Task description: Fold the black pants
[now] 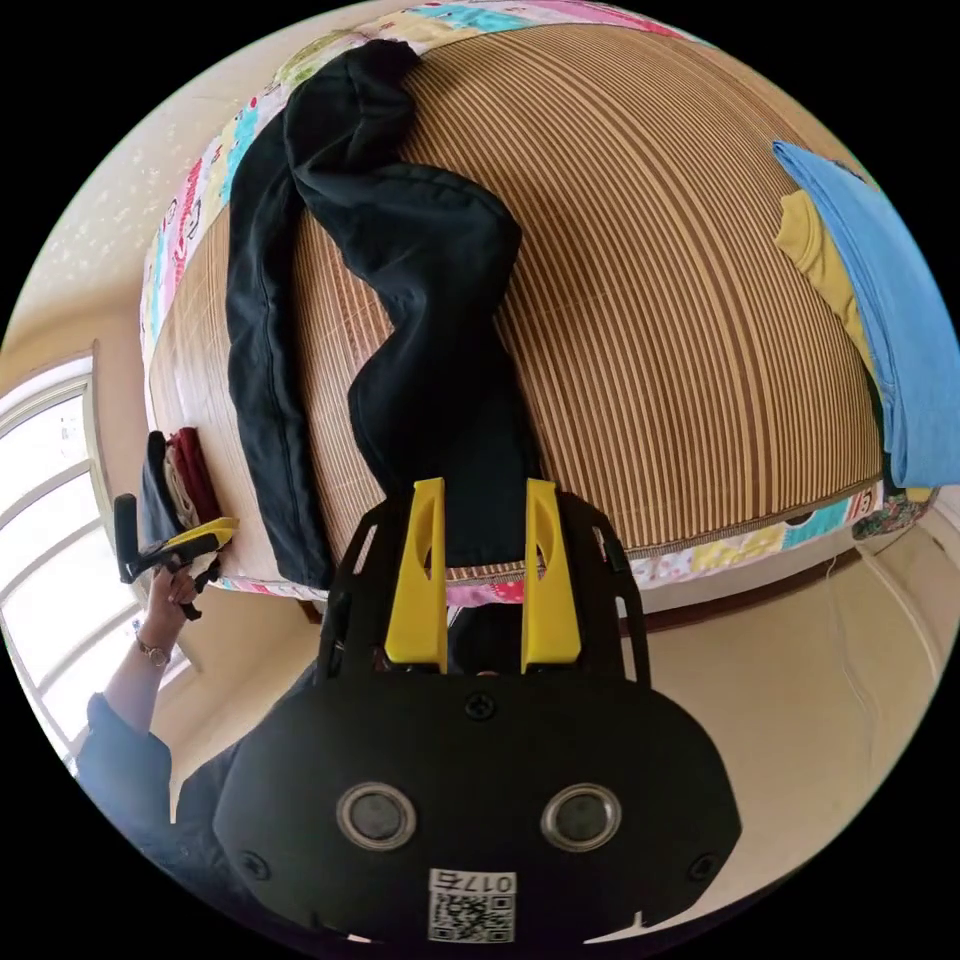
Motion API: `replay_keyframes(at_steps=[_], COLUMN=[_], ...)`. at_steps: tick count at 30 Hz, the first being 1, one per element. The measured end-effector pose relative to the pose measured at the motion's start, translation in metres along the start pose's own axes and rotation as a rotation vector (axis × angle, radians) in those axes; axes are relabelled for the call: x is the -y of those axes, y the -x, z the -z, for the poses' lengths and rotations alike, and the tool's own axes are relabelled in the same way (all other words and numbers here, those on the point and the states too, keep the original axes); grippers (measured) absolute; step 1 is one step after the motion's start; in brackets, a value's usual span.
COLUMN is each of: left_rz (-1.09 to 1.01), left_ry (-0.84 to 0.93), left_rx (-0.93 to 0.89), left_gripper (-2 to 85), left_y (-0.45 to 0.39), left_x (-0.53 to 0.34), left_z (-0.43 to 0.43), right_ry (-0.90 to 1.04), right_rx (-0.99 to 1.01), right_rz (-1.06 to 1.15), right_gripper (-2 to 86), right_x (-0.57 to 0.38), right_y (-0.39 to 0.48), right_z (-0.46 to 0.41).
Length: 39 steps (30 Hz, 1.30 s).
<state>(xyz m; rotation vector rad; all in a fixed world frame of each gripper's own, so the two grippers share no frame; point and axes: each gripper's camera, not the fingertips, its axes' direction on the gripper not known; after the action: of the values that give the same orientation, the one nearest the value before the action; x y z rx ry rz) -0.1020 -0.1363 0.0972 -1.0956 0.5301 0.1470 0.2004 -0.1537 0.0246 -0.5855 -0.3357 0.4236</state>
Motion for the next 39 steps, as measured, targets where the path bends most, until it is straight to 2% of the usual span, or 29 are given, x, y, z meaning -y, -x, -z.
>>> replay_keyframes(at_steps=[3, 4, 5, 6, 8, 9, 12, 15, 19, 22, 25, 27, 29, 30, 32, 34, 36, 39], left_rz=[0.052, 0.074, 0.071, 0.061, 0.034, 0.035, 0.046, 0.153, 0.266, 0.179, -0.039, -0.181, -0.315, -0.326, -0.356, -0.391, -0.379, -0.275], left_ry=[0.172, 0.167, 0.087, 0.075, 0.103, 0.103, 0.156, 0.232, -0.008, -0.143, -0.164, -0.088, 0.1, 0.159, 0.298, 0.276, 0.237, 0.127], left_rx=[-0.012, 0.037, 0.09, 0.081, -0.078, -0.102, -0.103, -0.017, -0.134, -0.266, -0.371, -0.389, -0.323, -0.287, -0.137, -0.055, -0.026, -0.122], left_gripper=[11.0, 9.2, 6.2, 5.3, 3.3, 3.1, 3.0, 4.8, 10.2, 11.7, 13.5, 15.6, 16.9, 16.8, 11.6, 5.4, 4.5, 3.9], left_y=[0.01, 0.01, 0.006, 0.005, 0.0, -0.001, -0.012, -0.013, -0.019, -0.053, -0.117, -0.161, -0.21, -0.217, -0.233, -0.235, -0.228, -0.199], left_x=[0.011, 0.004, -0.007, -0.012, -0.034, -0.04, -0.067, -0.087, -0.107, -0.091, -0.051, -0.023, 0.007, 0.011, 0.014, 0.003, -0.008, -0.025], left_z=[-0.053, -0.062, -0.058, -0.059, -0.072, -0.074, -0.09, -0.106, -0.068, -0.03, -0.006, -0.008, -0.035, -0.046, -0.081, -0.088, -0.089, -0.08], right_ry=[0.059, 0.05, 0.035, 0.026, 0.072, 0.1, 0.198, 0.242, 0.066, -0.075, -0.115, -0.096, -0.08, -0.063, -0.016, 0.116, 0.191, 0.151], right_rx=[-0.088, -0.147, -0.174, -0.196, -0.183, -0.157, -0.148, -0.057, 0.061, 0.192, 0.332, 0.417, 0.519, 0.584, 0.592, 0.548, 0.541, 0.506], right_rz=[0.05, 0.118, 0.152, 0.224, 0.284, 0.295, 0.239, 0.152, 0.161, 0.356, 0.619, 0.733, 0.805, 0.827, 0.884, 0.971, 1.006, 0.864], right_gripper=[9.4, 8.4, 7.9, 6.0, 4.3, 3.7, 2.9, 2.5, 2.5, 2.5, 2.4, 2.4, 2.4, 2.5, 2.6, 2.9, 3.2, 4.0], right_x=[0.0, -0.009, -0.015, -0.029, -0.053, -0.074, -0.127, -0.163, -0.198, -0.22, -0.235, -0.238, -0.238, -0.236, -0.234, -0.229, -0.215, -0.147], right_y=[-0.002, 0.004, 0.007, 0.011, 0.007, -0.004, -0.048, -0.088, -0.105, -0.078, -0.045, -0.033, -0.03, -0.032, -0.037, -0.054, -0.077, -0.129], right_z=[-0.04, -0.05, -0.053, -0.058, -0.066, -0.071, -0.094, -0.096, -0.032, 0.033, 0.07, 0.075, 0.075, 0.074, 0.068, 0.055, 0.051, 0.058])
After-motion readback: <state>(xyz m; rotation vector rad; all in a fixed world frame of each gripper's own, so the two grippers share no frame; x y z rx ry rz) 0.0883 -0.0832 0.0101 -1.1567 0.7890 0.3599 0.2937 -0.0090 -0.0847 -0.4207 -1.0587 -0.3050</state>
